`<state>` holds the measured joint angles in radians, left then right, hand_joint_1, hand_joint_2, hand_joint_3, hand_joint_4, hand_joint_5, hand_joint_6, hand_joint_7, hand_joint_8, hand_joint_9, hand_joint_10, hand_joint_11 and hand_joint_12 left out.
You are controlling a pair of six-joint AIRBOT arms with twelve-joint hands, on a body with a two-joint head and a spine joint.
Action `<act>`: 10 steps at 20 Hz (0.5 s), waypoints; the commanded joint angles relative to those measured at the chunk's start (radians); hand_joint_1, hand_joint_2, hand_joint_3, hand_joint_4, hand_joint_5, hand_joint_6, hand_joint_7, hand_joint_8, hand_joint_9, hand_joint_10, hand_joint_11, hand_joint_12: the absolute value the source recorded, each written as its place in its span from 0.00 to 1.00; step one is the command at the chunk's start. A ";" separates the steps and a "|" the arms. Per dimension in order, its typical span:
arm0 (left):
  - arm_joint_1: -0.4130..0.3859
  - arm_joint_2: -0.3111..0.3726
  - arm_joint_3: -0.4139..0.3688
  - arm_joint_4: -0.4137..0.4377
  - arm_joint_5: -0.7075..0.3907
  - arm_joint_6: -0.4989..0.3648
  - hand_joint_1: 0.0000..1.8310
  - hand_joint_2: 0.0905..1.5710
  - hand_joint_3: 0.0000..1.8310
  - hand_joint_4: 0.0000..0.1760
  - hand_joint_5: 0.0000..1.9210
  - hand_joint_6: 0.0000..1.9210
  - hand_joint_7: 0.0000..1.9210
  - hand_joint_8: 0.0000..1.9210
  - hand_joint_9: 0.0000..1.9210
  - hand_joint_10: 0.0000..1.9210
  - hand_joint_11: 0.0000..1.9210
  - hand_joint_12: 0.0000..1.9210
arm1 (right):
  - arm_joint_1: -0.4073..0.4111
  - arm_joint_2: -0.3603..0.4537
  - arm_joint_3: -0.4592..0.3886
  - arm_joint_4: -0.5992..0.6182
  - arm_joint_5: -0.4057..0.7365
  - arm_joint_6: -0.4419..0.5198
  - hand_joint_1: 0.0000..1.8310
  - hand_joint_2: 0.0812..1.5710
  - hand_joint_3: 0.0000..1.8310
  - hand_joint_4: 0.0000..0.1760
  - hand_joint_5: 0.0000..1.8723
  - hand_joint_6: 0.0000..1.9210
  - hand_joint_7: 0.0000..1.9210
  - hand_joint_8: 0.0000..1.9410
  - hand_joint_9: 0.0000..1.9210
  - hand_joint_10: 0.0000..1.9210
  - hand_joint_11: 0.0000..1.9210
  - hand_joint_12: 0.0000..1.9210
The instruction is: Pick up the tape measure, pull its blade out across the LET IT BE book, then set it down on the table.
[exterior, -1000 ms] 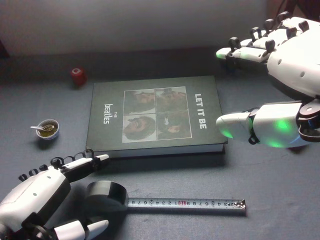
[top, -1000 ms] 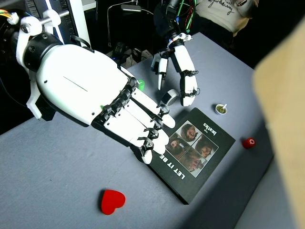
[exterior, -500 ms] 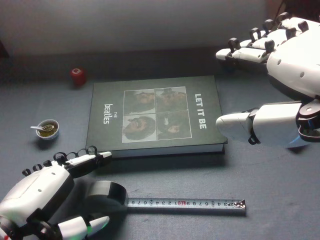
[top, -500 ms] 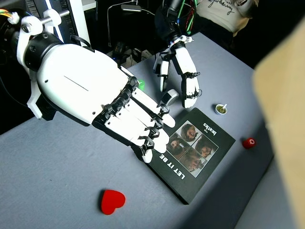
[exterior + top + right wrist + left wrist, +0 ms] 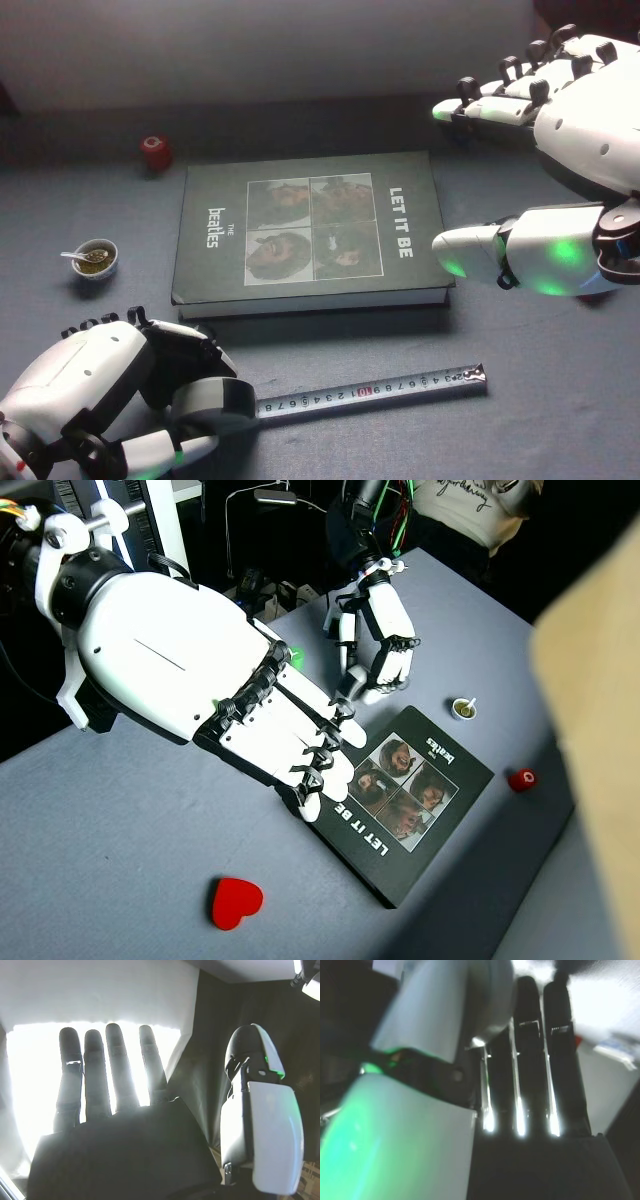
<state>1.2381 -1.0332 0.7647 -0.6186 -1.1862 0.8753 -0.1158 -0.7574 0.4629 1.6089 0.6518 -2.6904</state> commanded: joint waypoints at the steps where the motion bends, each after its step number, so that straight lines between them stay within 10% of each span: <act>1: -0.008 -0.006 0.004 0.044 -0.097 -0.001 0.76 0.66 0.00 0.00 0.60 0.29 0.54 0.47 0.49 0.63 0.42 0.57 | 0.018 0.004 -0.001 -0.061 0.006 0.003 0.05 0.67 0.00 0.58 0.09 0.00 0.11 0.00 0.08 0.00 0.00 0.41; 6: -0.032 0.004 0.008 0.086 -0.081 -0.032 0.76 0.65 0.00 0.00 0.68 0.09 0.58 0.43 0.51 0.62 0.42 0.57 | 0.015 0.003 -0.001 -0.061 0.007 0.001 0.04 0.67 0.00 0.58 0.09 0.00 0.11 0.00 0.08 0.00 0.00 0.41; 7: -0.036 0.008 0.007 0.089 -0.077 -0.033 0.76 0.66 0.00 0.00 0.63 0.19 0.56 0.46 0.49 0.62 0.41 0.57 | 0.015 0.003 -0.001 -0.061 0.008 0.001 0.04 0.67 0.00 0.58 0.09 0.00 0.11 0.00 0.08 0.00 0.00 0.41; 10: -0.069 0.040 -0.002 0.092 -0.062 -0.044 0.76 0.65 0.00 0.00 0.64 0.16 0.58 0.42 0.51 0.61 0.41 0.56 | 0.018 0.003 -0.002 -0.061 -0.002 0.001 0.09 0.67 0.00 0.36 0.12 0.01 0.14 0.00 0.13 0.01 0.00 0.51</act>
<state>1.1778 -0.9989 0.7605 -0.5610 -1.1362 0.8444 -0.1154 -0.7574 0.4629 1.6089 0.6472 -2.6907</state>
